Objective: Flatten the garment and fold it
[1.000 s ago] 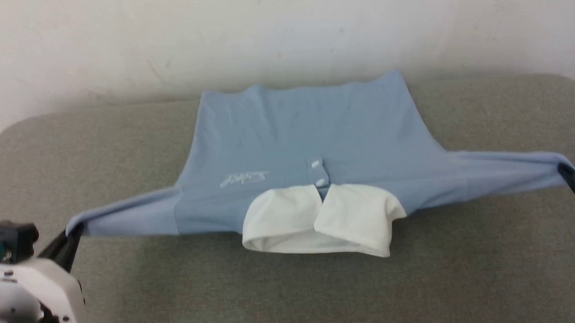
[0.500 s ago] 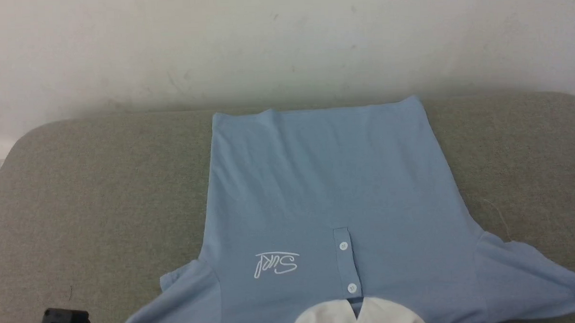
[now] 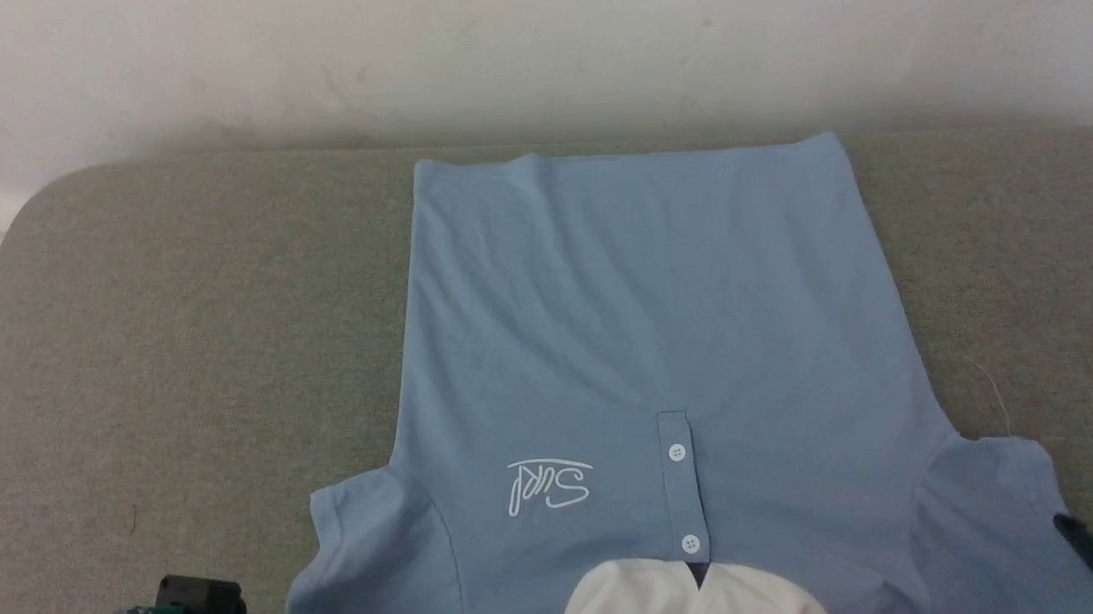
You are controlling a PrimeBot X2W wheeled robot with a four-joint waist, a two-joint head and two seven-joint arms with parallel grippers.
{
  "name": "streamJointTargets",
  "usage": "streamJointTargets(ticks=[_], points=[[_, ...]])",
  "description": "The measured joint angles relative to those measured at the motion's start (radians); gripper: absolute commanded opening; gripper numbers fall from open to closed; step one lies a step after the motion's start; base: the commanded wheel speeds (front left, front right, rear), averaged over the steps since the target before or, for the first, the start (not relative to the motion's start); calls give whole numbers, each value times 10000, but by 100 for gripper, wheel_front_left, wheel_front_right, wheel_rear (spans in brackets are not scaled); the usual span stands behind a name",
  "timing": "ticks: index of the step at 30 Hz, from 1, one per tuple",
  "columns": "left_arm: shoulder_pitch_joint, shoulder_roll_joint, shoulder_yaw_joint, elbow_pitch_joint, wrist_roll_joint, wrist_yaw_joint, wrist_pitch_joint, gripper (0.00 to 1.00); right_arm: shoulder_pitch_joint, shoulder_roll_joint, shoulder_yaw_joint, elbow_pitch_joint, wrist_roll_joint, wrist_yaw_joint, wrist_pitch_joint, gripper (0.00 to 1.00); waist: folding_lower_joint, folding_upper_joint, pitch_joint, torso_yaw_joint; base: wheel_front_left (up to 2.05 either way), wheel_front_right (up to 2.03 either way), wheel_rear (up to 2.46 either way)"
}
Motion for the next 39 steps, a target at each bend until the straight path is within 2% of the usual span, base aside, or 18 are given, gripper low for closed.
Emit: streamJointTargets(ticks=[5, 10, 16, 24, 32, 39], points=[[-76, -38, -113, -988, -19, 81, 370, 0, -1485, -42, -146, -291, 100, 0, -115, 100, 1, 0, 506, 257, 0, 0, 0], [-421, -157, -349, -2021, 171, 280, 573, 0, -3615, -199, -111, -105, 171, 0, 148, 100, 1, 0, 1190, 614, 0, 0, 0], [-1028, -600, -631, -2596, 587, 370, 518, 0, -6654, -370, 305, 1267, 73, -6, 1149, 100, 2, 0, 2162, 1173, 0, 0, 0], [-1714, -1214, -1216, -2765, 1103, 332, 326, 0, -9830, -867, 447, 3572, -978, -8, 2240, 100, 2, 0, 3350, 2189, 0, 0, 0], [-2129, -1718, -1636, -2661, 1338, 171, 117, 0, -11243, -1195, 61, 5131, -2119, -8, 2550, 100, 1, 0, 4295, 3241, 0, 0, 0], [-2257, -1969, -1787, -2403, 1340, 12, -92, 0, -11561, -1363, -48, 5697, -2656, -10, 2268, 100, -1, 0, 4948, 3867, 0, 0, 0]])
